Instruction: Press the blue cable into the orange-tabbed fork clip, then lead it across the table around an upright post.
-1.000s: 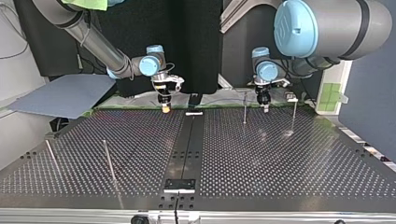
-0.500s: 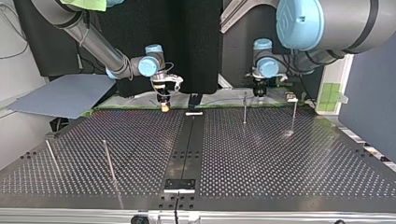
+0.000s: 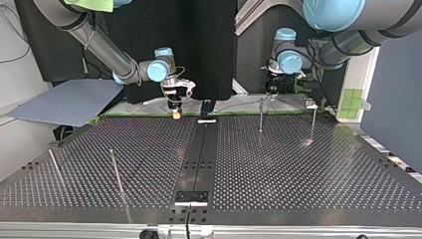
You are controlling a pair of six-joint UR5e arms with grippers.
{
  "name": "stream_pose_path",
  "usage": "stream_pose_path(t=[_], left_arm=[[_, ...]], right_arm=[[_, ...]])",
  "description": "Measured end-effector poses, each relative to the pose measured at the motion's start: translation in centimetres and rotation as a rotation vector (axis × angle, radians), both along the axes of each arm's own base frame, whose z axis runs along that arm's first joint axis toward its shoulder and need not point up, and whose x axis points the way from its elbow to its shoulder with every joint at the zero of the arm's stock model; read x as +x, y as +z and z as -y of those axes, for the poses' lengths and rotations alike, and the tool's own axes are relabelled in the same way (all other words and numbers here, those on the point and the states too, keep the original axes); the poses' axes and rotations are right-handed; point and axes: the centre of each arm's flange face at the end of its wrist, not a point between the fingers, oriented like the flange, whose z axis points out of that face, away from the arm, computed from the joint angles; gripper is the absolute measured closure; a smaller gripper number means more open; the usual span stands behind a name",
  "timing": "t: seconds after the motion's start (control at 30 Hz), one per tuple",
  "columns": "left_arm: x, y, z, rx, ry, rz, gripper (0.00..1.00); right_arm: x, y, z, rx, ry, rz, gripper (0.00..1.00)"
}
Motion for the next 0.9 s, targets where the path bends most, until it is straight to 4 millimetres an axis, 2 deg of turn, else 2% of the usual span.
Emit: stream_pose_path(t=[0.2,0.9], left_arm=[[-1.0,0.3,0.7,-0.025,-0.043,0.001,0.00],[-0.7,0.5,1.2,-0.025,-0.049,0.041,0.00]], right_arm=[[0.1,0.0,0.0,0.001,0.005,0.002,0.99],[0.0,-0.1,-0.1,0.004,0.007,0.003,0.99]])
